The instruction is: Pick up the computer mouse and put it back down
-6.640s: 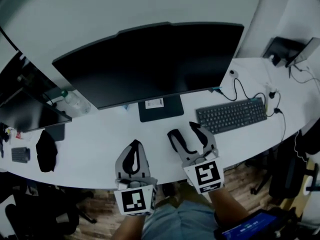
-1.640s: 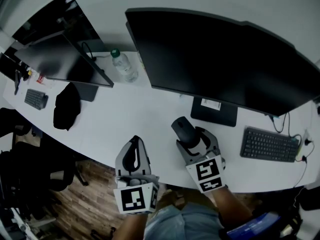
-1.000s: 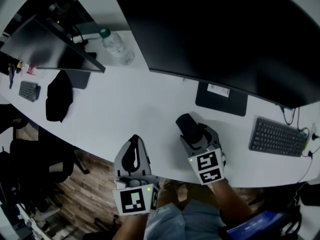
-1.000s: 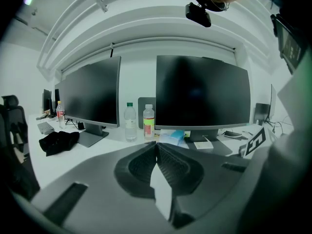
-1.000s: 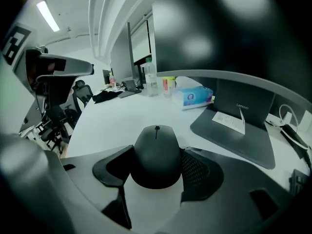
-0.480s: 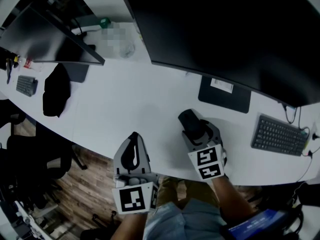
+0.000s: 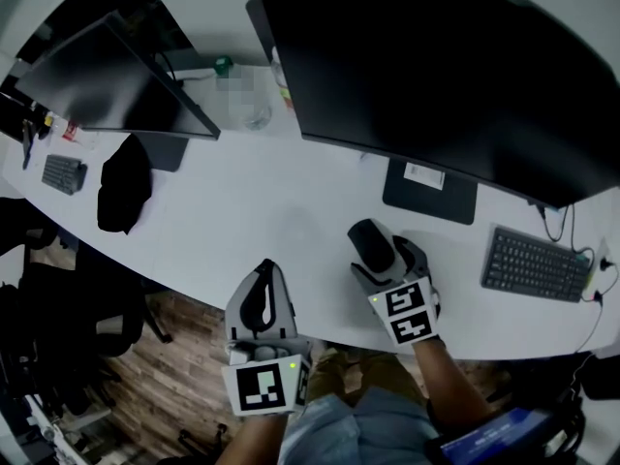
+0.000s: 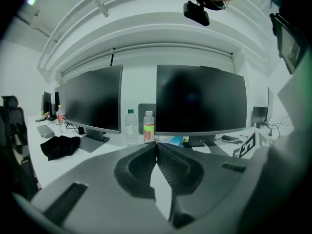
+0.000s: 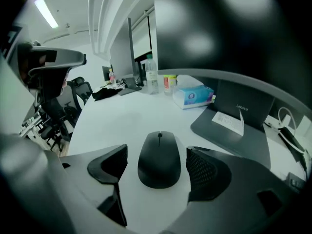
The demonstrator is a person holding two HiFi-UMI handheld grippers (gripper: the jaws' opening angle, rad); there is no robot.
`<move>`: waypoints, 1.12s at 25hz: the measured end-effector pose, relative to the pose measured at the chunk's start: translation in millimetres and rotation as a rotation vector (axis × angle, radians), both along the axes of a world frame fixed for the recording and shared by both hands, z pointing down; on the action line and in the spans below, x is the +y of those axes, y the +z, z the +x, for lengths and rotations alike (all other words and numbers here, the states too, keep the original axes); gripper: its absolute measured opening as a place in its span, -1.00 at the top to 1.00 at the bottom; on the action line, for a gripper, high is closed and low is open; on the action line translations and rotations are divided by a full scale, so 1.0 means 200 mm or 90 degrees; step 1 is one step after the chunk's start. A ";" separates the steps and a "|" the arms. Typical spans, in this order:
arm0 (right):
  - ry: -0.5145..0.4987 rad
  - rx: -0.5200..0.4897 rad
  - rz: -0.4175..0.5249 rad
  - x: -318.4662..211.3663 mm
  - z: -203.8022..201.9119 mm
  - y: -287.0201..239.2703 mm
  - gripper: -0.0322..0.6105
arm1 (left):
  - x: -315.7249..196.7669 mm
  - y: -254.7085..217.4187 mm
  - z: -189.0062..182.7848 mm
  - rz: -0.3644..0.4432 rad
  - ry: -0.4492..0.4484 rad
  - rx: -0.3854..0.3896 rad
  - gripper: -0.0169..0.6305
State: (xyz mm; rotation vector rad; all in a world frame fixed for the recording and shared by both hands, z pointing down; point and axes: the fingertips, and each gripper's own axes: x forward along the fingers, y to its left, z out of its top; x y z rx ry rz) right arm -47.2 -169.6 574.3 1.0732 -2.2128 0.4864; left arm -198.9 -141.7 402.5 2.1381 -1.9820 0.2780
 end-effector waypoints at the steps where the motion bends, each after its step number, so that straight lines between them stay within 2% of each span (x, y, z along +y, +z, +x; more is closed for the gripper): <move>1: 0.005 -0.007 0.015 -0.01 0.00 -0.06 -0.31 | 0.00 -0.03 0.01 0.011 0.006 0.001 0.92; 6: 0.045 -0.051 0.118 -0.06 0.07 -0.48 -0.30 | 0.00 -0.22 0.09 0.069 0.036 0.004 0.92; 10: 0.076 -0.081 0.231 -0.05 0.17 -0.91 -0.22 | 0.00 -0.43 0.18 0.129 0.068 0.013 0.92; 16: 0.101 -0.104 0.401 0.09 0.33 -1.44 0.12 | 0.00 -0.82 0.38 0.240 0.133 0.013 0.92; 19: 0.131 -0.118 0.467 0.16 0.41 -1.61 0.40 | 0.02 -0.96 0.47 0.280 0.156 0.012 0.92; 23: 0.160 -0.123 0.514 0.23 0.49 -1.71 0.76 | 0.07 -1.02 0.55 0.298 0.179 0.016 0.92; 25: 0.168 -0.120 0.522 0.25 0.51 -1.72 0.84 | 0.08 -1.03 0.58 0.300 0.187 0.016 0.92; 28: 0.172 -0.113 0.527 0.27 0.54 -1.72 0.85 | 0.09 -1.03 0.61 0.303 0.191 0.018 0.92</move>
